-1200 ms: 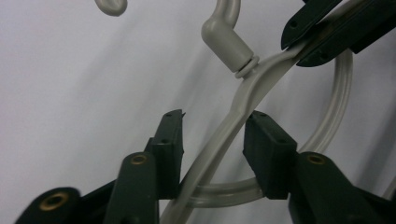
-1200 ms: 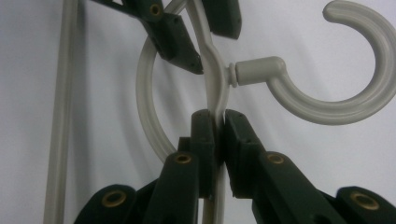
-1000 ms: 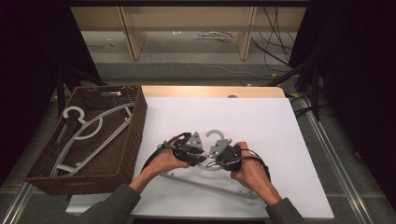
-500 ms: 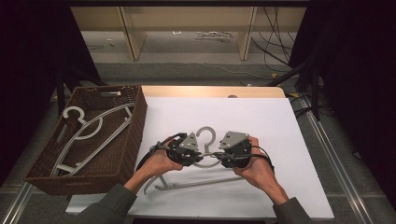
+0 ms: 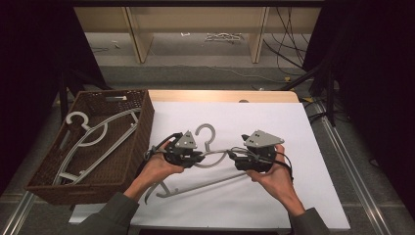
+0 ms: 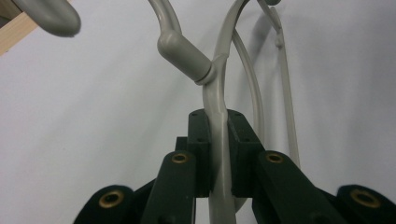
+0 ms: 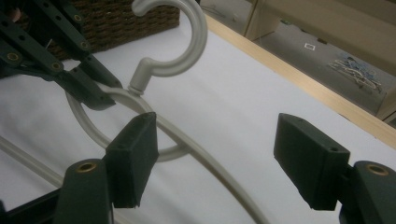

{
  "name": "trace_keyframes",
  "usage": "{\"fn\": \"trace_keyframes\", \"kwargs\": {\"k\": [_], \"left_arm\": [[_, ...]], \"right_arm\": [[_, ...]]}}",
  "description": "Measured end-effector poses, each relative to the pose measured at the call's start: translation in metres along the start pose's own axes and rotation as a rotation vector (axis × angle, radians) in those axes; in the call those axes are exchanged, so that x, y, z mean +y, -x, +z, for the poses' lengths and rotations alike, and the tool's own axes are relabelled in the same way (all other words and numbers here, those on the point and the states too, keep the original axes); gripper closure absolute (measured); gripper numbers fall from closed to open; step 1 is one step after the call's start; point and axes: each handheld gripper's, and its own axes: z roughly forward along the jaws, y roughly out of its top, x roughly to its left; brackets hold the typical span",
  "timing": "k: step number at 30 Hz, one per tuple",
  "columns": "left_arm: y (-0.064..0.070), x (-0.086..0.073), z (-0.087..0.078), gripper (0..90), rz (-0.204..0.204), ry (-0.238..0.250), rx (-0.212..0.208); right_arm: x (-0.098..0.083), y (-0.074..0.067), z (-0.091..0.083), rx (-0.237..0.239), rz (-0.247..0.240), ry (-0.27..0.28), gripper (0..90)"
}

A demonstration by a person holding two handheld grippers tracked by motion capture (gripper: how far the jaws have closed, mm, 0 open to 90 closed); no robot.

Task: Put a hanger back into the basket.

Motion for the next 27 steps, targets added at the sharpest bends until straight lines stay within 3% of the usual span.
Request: {"fn": "trace_keyframes", "kwargs": {"k": [4,5,12,18,22,27], "left_arm": [[-0.001,0.000,-0.006,81.6,-0.013,0.006,0.013],[-0.003,-0.001,-0.010,81.6,-0.035,0.016,0.024],[-0.007,-0.002,-0.027,81.5,-0.079,0.057,0.050],[-0.007,0.000,-0.040,81.4,-0.098,0.108,0.073],[-0.009,0.000,-0.046,81.4,-0.084,0.114,0.075],[-0.010,-0.001,-0.056,81.3,-0.121,0.132,0.094]], "right_arm": [[-0.003,0.000,-0.004,-0.017,0.015,0.042,31.7],[-0.004,-0.001,-0.006,-0.015,0.028,0.044,31.7],[-0.012,-0.002,-0.010,-0.023,0.060,0.078,31.6],[-0.023,-0.002,-0.017,-0.046,0.099,0.114,31.2],[-0.030,-0.004,-0.019,-0.045,0.128,0.131,29.8],[-0.043,-0.008,-0.021,-0.035,0.154,0.166,28.0]]}}
